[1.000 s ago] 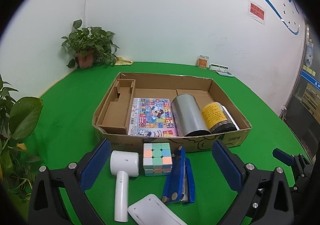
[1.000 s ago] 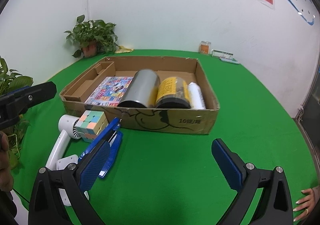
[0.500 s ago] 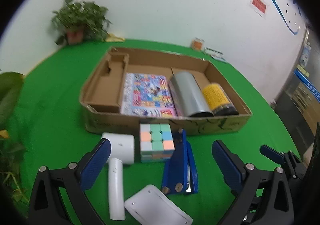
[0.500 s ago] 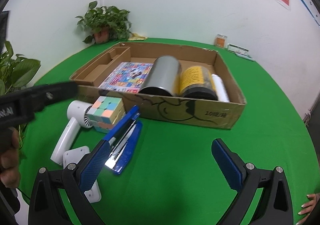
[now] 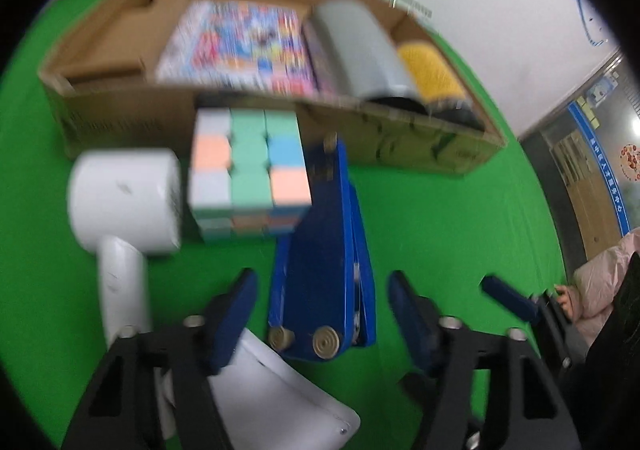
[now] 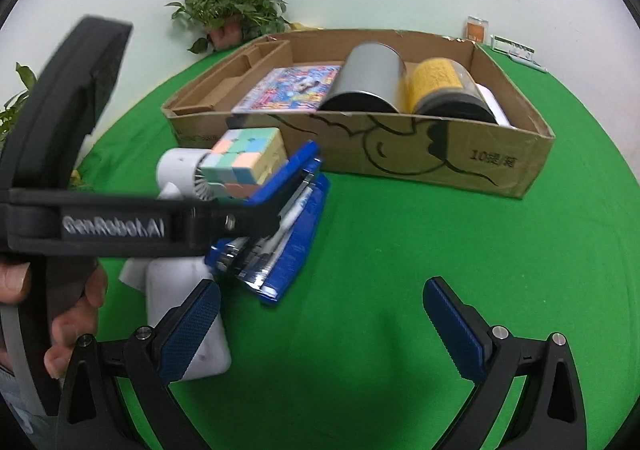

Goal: Organize rigid objects
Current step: 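Grasp the blue stapler with the left tool and lift it, then lower the stapler onto the table and open the left tool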

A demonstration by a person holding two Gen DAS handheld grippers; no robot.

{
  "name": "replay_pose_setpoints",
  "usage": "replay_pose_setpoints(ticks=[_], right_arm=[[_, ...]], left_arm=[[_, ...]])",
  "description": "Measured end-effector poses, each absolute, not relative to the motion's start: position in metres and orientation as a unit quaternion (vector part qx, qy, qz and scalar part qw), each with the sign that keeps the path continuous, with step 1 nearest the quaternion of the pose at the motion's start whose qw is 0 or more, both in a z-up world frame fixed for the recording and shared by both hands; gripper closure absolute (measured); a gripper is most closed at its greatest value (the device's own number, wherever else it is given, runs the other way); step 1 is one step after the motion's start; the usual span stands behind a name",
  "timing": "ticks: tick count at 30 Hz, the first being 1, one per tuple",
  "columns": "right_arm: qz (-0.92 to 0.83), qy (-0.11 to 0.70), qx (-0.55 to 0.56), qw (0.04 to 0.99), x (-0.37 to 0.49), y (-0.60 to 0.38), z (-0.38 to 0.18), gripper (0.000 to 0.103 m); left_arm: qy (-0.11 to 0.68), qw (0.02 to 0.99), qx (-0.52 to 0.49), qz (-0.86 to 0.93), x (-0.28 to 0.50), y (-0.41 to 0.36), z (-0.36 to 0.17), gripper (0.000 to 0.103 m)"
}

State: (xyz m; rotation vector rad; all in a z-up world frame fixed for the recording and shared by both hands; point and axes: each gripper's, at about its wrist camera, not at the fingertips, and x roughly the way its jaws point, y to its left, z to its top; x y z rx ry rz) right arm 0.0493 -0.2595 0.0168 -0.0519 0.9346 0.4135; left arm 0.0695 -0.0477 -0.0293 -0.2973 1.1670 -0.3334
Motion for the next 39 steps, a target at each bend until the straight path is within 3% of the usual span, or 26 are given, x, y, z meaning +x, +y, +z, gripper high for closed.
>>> replay_pose_setpoints(ticks=[2, 5, 7, 17, 22, 23, 25, 30, 39], right_arm=[[0.191, 0.452, -0.014, 0.871, 0.054, -0.269, 0.015, 0.001], [0.189, 0.469, 0.012, 0.862, 0.062, -0.288, 0.011, 0.001], [0.198, 0.471, 0.021, 0.859, 0.063, -0.293, 0.009, 0.001], [0.273, 0.485, 0.078, 0.828, 0.066, -0.308, -0.004, 0.001], [0.255, 0.514, 0.135, 0.808, 0.083, -0.325, -0.021, 0.010], [0.251, 0.513, 0.137, 0.809, 0.083, -0.329, -0.022, 0.018], [0.238, 0.511, 0.137, 0.815, 0.081, -0.332, -0.024, 0.020], [0.226, 0.505, 0.106, 0.826, 0.078, -0.318, -0.025, 0.029], [0.182, 0.492, 0.038, 0.850, 0.071, -0.298, -0.024, 0.049]], left_arm=[[0.567, 0.794, -0.148, -0.164, 0.070, -0.053, -0.039, 0.061], [0.568, 0.793, -0.146, -0.166, 0.072, -0.058, -0.038, 0.062], [0.565, 0.791, -0.160, -0.174, 0.074, -0.058, -0.036, 0.068], [0.569, 0.757, -0.209, -0.243, 0.078, -0.110, -0.034, 0.073], [0.574, 0.731, -0.264, -0.260, 0.080, -0.121, -0.036, 0.076], [0.574, 0.726, -0.276, -0.260, 0.081, -0.119, -0.037, 0.076], [0.574, 0.720, -0.290, -0.261, 0.082, -0.120, -0.039, 0.077], [0.564, 0.704, -0.333, -0.273, 0.080, -0.113, -0.045, 0.088], [0.553, 0.719, -0.310, -0.286, 0.077, -0.099, -0.045, 0.087]])
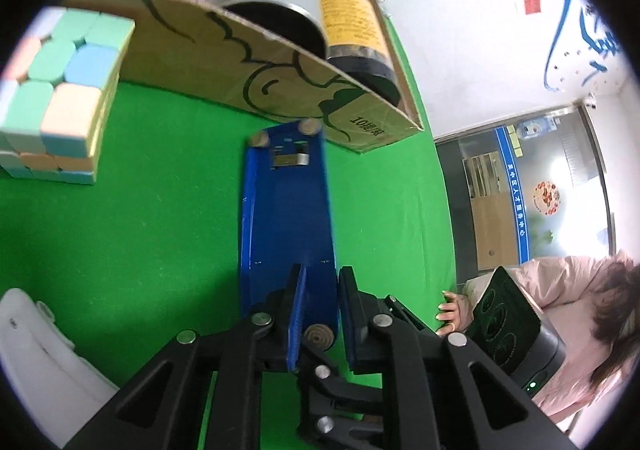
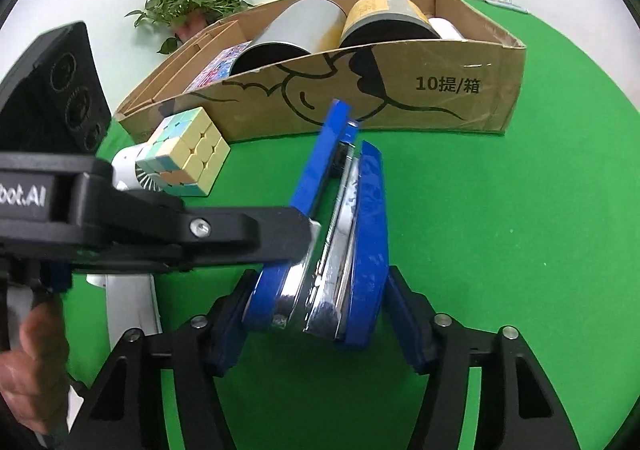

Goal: Organize rigid objects

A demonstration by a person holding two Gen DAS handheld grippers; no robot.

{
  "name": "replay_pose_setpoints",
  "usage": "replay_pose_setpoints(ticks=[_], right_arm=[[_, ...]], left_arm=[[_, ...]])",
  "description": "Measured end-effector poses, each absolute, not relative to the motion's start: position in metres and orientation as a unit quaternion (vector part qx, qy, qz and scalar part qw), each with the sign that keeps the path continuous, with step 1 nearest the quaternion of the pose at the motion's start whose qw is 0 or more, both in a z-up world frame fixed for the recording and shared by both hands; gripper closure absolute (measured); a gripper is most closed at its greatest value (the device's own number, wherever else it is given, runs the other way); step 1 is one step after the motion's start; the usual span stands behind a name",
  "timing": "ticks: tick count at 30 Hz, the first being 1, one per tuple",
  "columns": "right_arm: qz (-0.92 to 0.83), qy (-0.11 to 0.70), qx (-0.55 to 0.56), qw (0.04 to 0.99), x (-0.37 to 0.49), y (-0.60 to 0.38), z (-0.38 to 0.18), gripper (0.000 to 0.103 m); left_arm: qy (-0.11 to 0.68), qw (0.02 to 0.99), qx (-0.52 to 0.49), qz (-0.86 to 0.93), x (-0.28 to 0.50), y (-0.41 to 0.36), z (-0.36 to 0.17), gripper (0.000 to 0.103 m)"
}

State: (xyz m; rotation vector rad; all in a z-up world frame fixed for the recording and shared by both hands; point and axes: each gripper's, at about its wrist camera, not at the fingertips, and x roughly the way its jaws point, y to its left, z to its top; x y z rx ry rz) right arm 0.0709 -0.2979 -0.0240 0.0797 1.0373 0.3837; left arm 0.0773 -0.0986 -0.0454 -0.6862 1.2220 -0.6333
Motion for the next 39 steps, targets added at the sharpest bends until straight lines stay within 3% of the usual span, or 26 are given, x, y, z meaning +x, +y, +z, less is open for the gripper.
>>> replay_pose_setpoints(ticks=[6, 10, 17, 20, 21, 22, 23, 24, 25, 32, 39], right_arm=[[0.165, 0.476, -0.052, 0.862, 0.067, -0.294, -0.015, 0.057], [0.128, 0.467, -0.100, 0.869, 0.069, -0.297, -0.009, 0.057], [0.035, 0.392, -0.285, 0.874, 0.052, -0.272, -0.013, 0.057], [0.041, 0.362, -0.340, 0.867, 0.038, -0.252, -0.016, 0.049], [0.065, 0.354, -0.330, 0.873, 0.031, -0.248, -0.012, 0.045], [0.095, 0.352, -0.307, 0.879, 0.023, -0.247, -0.007, 0.033], [0.110, 0.354, -0.289, 0.883, 0.020, -0.247, -0.003, 0.026], [0.132, 0.357, -0.252, 0.890, 0.016, -0.250, 0.002, 0.024], [0.160, 0.366, -0.209, 0.892, 0.016, -0.254, 0.008, 0.024], [0.189, 0.415, -0.068, 0.887, 0.039, -0.291, 0.020, 0.016], [0.242, 0.453, -0.024, 0.858, 0.034, -0.291, 0.004, 0.013]], left_arm=[[0.538, 0.750, -0.272, -0.273, 0.081, -0.099, -0.037, 0.085], [0.533, 0.751, -0.282, -0.268, 0.082, -0.091, -0.038, 0.085], [0.510, 0.777, -0.279, -0.241, 0.073, -0.063, -0.031, 0.085], [0.506, 0.787, -0.254, -0.246, 0.069, -0.061, -0.026, 0.085], [0.501, 0.791, -0.249, -0.246, 0.069, -0.064, -0.023, 0.081], [0.497, 0.796, -0.245, -0.244, 0.067, -0.063, -0.021, 0.075], [0.493, 0.801, -0.244, -0.237, 0.067, -0.063, -0.021, 0.057], [0.492, 0.802, -0.248, -0.232, 0.066, -0.063, -0.021, 0.037], [0.491, 0.802, -0.254, -0.228, 0.066, -0.061, -0.021, 0.030], [0.501, 0.792, -0.271, -0.220, 0.063, -0.048, -0.022, 0.028], [0.550, 0.760, -0.260, -0.227, 0.075, -0.073, -0.039, 0.028]])
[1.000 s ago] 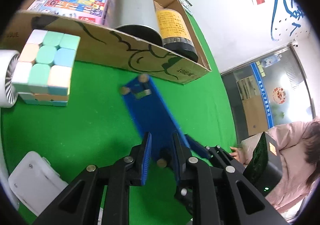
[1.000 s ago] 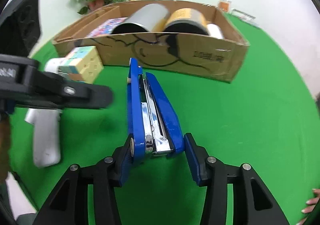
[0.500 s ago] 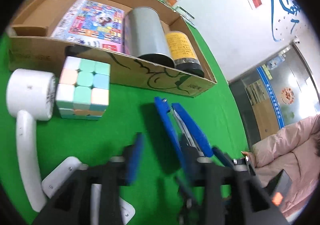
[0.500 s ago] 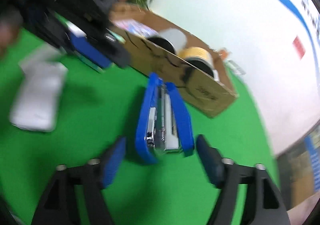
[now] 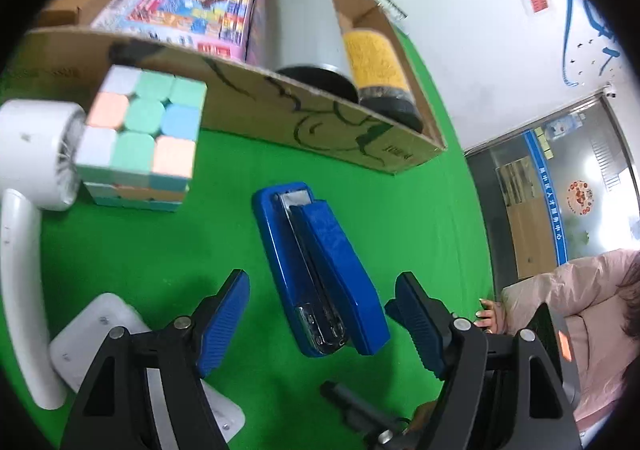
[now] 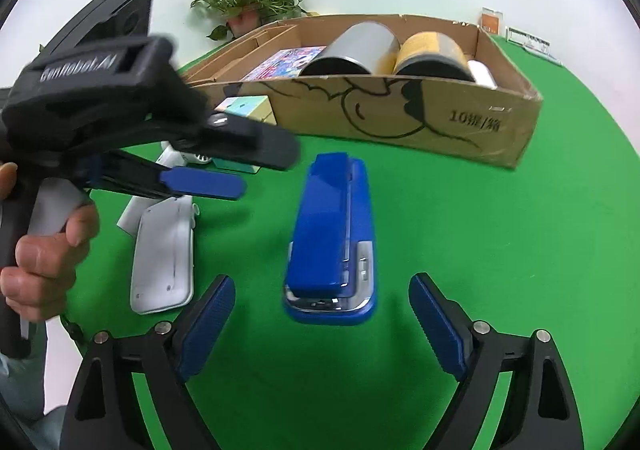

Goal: Organize rigid objects

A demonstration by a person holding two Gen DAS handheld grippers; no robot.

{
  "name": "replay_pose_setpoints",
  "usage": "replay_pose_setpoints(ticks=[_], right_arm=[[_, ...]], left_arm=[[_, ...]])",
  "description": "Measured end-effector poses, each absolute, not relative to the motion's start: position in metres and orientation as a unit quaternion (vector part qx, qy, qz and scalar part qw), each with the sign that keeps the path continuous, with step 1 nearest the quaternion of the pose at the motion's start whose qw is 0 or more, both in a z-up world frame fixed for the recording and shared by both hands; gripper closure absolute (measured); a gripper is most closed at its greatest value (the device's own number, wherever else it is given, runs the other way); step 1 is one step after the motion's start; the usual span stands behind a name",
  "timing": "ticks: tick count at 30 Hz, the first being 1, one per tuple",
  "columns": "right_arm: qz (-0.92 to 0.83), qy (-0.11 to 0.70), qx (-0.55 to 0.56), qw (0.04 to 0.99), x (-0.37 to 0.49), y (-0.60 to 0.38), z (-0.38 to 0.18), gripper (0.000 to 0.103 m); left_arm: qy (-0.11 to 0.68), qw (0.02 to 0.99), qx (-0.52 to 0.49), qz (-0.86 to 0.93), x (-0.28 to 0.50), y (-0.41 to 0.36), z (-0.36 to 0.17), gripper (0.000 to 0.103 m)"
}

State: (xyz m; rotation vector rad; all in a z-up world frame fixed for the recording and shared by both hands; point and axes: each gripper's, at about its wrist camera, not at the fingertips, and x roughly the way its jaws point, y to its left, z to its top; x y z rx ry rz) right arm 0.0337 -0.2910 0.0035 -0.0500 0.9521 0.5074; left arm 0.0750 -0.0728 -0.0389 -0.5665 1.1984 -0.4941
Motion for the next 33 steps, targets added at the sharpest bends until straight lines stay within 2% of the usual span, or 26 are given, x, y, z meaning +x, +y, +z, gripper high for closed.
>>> replay_pose_setpoints(ticks=[4, 11, 12, 13, 18, 20, 27, 33], right_arm=[[0.230, 0.457, -0.028, 0.859, 0.038, -0.281, -0.012, 0.014], [0.212, 0.433, -0.096, 0.871, 0.030, -0.262, -0.027, 0.034], [0.206, 0.432, -0.092, 0.873, 0.030, -0.262, -0.027, 0.038], [0.193, 0.432, -0.084, 0.877, 0.030, -0.263, -0.026, 0.046], [0.170, 0.450, -0.056, 0.875, 0.033, -0.265, -0.023, 0.046], [0.171, 0.463, -0.024, 0.869, 0.037, -0.270, -0.020, 0.047], [0.185, 0.492, 0.064, 0.848, 0.041, -0.282, -0.013, 0.047], [0.179, 0.485, 0.044, 0.855, 0.036, -0.262, -0.005, 0.047]], left_arm=[[0.582, 0.728, -0.264, -0.247, 0.085, -0.084, -0.052, 0.028], [0.606, 0.699, -0.278, -0.259, 0.093, -0.095, -0.066, 0.028], [0.606, 0.700, -0.279, -0.256, 0.093, -0.095, -0.066, 0.028], [0.604, 0.701, -0.282, -0.254, 0.093, -0.095, -0.066, 0.028], [0.595, 0.711, -0.282, -0.247, 0.091, -0.098, -0.063, 0.030], [0.594, 0.720, -0.260, -0.246, 0.087, -0.104, -0.060, 0.034], [0.585, 0.723, -0.256, -0.265, 0.080, -0.106, -0.059, 0.036], [0.564, 0.742, -0.249, -0.264, 0.072, -0.091, -0.051, 0.037]])
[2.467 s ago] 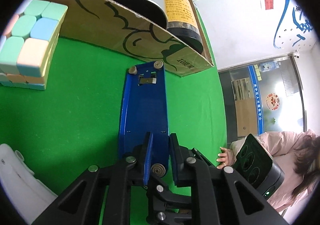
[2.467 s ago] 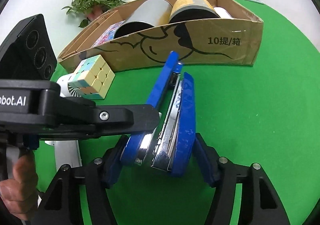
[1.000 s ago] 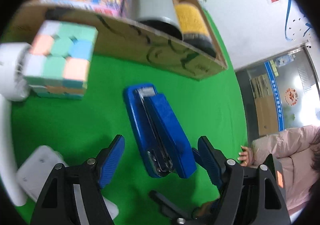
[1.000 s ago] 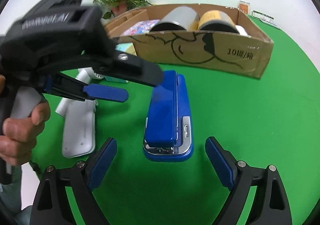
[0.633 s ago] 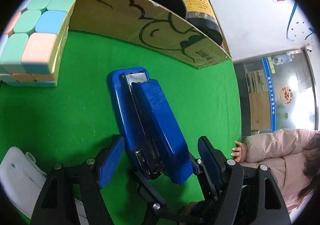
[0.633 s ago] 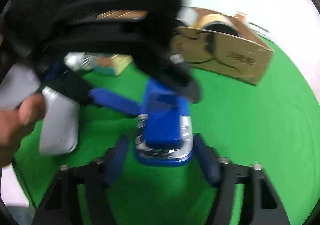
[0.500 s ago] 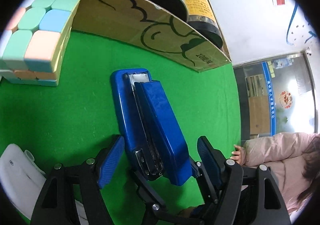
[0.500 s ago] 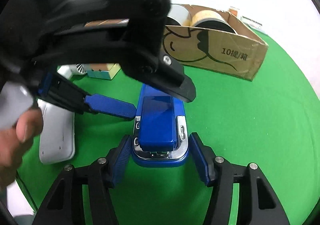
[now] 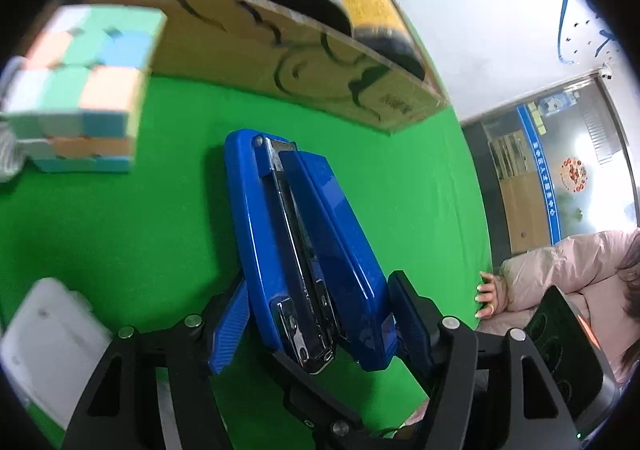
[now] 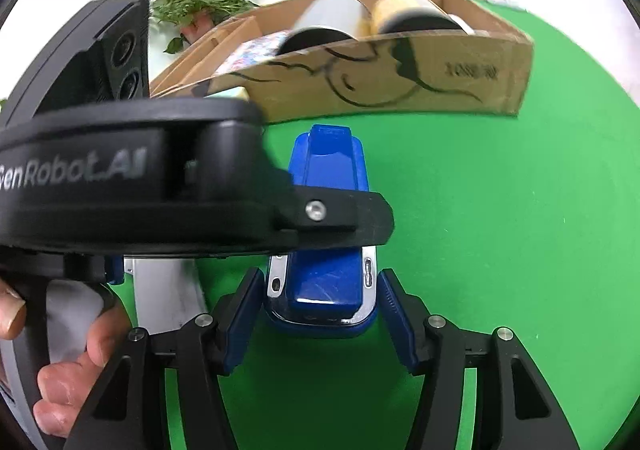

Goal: Organize rigid objects
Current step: 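Carry the stapler into the box beside the game box and release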

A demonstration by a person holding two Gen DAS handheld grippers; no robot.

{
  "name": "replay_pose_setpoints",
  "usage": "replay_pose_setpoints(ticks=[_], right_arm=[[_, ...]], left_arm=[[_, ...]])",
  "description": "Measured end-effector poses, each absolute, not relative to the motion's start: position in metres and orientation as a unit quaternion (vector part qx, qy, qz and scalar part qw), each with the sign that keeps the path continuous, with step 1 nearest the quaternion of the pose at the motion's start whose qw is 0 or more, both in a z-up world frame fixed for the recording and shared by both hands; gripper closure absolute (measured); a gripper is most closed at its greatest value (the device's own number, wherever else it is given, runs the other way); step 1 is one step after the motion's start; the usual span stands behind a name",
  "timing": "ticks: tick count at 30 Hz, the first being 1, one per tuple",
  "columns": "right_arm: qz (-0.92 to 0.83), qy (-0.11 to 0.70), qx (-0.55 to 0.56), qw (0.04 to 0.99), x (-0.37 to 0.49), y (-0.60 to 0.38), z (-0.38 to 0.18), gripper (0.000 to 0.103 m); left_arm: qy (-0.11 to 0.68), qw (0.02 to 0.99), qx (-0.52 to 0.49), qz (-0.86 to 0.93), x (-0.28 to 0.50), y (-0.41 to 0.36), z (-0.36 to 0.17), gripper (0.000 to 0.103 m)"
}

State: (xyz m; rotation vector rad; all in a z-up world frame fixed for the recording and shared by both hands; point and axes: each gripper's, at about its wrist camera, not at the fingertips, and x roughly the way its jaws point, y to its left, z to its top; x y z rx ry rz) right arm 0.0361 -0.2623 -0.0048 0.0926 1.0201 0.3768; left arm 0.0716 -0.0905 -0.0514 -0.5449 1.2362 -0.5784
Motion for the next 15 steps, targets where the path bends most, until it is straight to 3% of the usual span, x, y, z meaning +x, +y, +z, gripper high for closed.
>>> replay_pose_setpoints(ticks=[15], right_arm=[[0.230, 0.388, -0.001, 0.892, 0.085, -0.196, 0.103, 0.047]], left_arm=[[0.456, 0.826, -0.231, -0.238, 0.104, -0.019, 0.061, 0.038]])
